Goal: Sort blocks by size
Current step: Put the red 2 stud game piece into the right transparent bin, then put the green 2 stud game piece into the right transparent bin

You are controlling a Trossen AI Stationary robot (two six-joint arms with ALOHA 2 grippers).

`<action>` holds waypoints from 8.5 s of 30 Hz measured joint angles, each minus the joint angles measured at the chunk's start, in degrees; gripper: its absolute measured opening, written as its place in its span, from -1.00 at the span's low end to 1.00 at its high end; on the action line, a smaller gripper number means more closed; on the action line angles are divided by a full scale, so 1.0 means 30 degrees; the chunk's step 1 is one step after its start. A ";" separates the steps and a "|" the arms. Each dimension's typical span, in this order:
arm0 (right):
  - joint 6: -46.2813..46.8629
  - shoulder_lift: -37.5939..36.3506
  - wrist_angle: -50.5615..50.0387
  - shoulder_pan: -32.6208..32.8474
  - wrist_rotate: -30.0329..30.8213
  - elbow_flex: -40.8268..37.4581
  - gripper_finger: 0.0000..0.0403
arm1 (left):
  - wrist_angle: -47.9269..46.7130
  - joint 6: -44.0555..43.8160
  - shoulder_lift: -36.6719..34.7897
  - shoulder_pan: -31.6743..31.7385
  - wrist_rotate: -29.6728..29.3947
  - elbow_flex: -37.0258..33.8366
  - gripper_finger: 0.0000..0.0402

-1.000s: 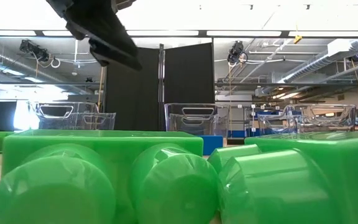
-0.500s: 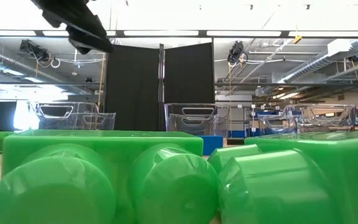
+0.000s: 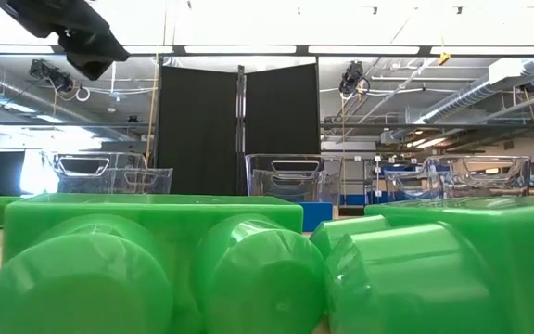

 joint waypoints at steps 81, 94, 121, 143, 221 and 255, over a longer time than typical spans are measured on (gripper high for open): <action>-4.0256 -0.1719 -0.5943 -3.6618 0.0425 0.0078 -0.50 | 0.0333 -0.3594 -0.0791 0.0036 -0.7701 0.0000 -0.01; -4.0829 -0.1887 -0.5372 -3.6618 0.0600 0.0078 -0.34 | 0.0260 -0.3599 -0.0584 0.0036 -0.7681 0.0000 -0.01; -3.8931 -1.2588 -0.5578 -3.5870 0.0541 0.0078 -0.52 | 0.1492 -0.4442 0.0142 0.0036 -0.7624 0.0000 -0.01; -2.6129 -1.5587 -0.4916 -2.0373 0.6043 0.0078 -0.95 | -0.1809 -0.5097 0.0120 0.0036 -0.7642 0.1294 -0.02; -1.7813 -0.7679 -0.1428 -1.2284 0.8527 0.0070 -0.91 | -1.5204 -1.4916 0.1969 0.1078 -0.2963 0.3201 0.41; -1.7952 -0.7679 -0.1156 -1.2284 0.8519 0.0070 -0.89 | -1.3530 -1.3088 1.1279 0.1557 0.1821 0.3075 0.41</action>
